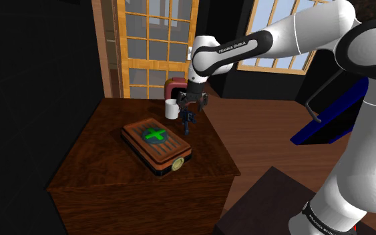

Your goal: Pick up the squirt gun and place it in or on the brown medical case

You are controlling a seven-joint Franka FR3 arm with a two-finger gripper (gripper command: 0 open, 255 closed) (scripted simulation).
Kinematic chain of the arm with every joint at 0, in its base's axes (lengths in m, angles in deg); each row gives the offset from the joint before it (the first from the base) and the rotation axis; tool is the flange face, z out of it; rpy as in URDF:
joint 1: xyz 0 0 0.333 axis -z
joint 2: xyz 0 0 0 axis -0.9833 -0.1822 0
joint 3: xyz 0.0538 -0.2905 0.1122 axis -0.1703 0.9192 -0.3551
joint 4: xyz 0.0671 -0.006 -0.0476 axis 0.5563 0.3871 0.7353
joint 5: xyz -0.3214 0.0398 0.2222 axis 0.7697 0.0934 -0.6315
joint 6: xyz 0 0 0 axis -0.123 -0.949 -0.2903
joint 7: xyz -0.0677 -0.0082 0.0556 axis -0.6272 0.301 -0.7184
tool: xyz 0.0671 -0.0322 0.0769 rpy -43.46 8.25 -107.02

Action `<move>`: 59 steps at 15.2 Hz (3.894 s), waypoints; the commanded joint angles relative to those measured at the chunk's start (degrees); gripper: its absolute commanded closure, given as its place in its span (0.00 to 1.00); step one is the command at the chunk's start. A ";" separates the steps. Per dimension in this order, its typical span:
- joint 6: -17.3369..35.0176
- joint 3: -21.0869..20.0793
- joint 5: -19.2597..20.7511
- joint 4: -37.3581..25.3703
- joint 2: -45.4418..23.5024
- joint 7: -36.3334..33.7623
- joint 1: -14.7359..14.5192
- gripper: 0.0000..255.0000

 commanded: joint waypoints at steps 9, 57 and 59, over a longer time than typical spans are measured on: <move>2.95 -0.03 0.19 1.18 -1.73 -0.26 -0.18 0.00; -22.05 -1.66 0.42 -20.39 1.87 -4.72 -2.37 1.00; -22.89 -2.69 0.73 -21.61 1.56 -7.30 -3.90 1.00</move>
